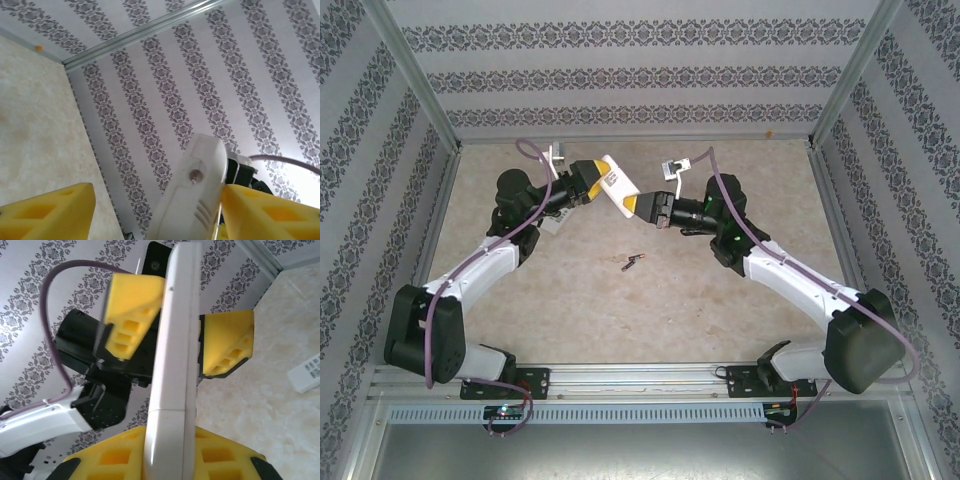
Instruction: Load the batteries into the remote control
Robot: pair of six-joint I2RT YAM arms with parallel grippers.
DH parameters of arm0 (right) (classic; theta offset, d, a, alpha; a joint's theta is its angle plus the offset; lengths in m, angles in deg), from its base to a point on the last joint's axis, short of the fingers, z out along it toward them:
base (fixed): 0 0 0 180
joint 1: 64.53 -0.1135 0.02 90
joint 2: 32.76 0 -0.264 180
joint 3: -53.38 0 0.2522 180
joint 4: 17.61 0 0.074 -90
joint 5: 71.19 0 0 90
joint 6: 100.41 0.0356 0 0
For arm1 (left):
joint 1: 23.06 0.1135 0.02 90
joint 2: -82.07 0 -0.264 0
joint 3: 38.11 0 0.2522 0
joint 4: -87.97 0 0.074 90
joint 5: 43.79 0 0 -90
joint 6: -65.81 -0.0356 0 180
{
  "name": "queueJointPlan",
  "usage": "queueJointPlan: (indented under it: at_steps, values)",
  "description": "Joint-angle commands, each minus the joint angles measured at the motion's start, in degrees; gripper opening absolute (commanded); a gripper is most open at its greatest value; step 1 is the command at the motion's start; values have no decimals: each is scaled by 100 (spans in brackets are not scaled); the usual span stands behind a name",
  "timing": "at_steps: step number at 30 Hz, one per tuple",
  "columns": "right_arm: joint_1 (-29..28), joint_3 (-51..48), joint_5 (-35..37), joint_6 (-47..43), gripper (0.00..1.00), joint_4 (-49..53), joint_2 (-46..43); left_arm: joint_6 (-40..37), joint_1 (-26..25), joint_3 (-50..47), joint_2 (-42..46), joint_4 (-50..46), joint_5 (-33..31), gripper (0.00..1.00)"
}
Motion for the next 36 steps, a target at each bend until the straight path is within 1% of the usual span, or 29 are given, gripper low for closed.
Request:
queueJointPlan:
  at_steps: [1, 2, 3, 5, 7, 8, 9, 11, 13, 15, 17, 19, 21, 24, 25, 29, 31, 32, 34, 36]
  values:
    - [-122, 302, -189, 435, 14, -519, 175, 362, -27, 19, 43, 1091, 352, 54]
    - [-148, 350, -173, 469, 15, -514, 242, 254, -67, 1, 60, 946, 346, 48]
    - [-163, 386, -171, 498, 16, -514, 292, 182, -103, -23, 88, 845, 339, 44]
    - [-191, 432, -99, 515, 17, -497, 400, 143, -181, -89, 118, 850, 327, 38]
    - [-216, 416, -13, 558, 17, -537, 478, 182, -224, -109, 123, 974, 342, 35]
    - [-229, 429, 17, 599, 18, -557, 529, 185, -236, -117, 115, 1031, 348, 31]
    - [-236, 427, 46, 630, 23, -558, 563, 160, -236, -120, 112, 1043, 339, 27]
    - [-265, 414, 167, 740, 35, -545, 621, 8, -234, -150, 142, 1060, 278, 19]
    - [-313, 336, 436, 844, 39, -451, 610, -164, -233, -155, 171, 1064, 197, 16]
    - [-391, 187, 779, 891, 38, -336, 575, -344, -232, -144, 212, 998, 110, 14]
    - [-450, 61, 1098, 719, 32, -35, 508, -506, -239, -165, 289, 961, -27, 11]
    - [-458, -201, 1326, 704, 29, -102, 453, -618, -240, -210, 401, 901, -190, 9]
    - [-408, -526, 1429, 680, 29, -217, 381, -726, -232, -214, 545, 753, -343, 7]
    - [-292, -1027, 1644, 553, 36, -178, 167, -852, -225, -166, 732, 421, -493, 5]
    - [-282, -1139, 1711, 499, 36, -167, 111, -864, -227, -135, 755, 324, -486, 5]
    - [-297, -1182, 1493, 309, 29, -308, 135, -590, -223, -176, 754, 621, -460, 5]
    - [-338, -1078, 1350, 299, 27, -338, 199, -491, -228, -174, 721, 755, -415, 5]
    - [-341, -1032, 1261, 314, 30, -345, 235, -501, -229, -188, 742, 752, -415, 5]
    - [-336, -1031, 1133, 343, 38, -349, 243, -642, -229, -173, 810, 513, -454, 5]
    - [-328, -1156, 1176, 361, 37, -364, 174, -788, -228, -134, 896, 268, -489, 5]
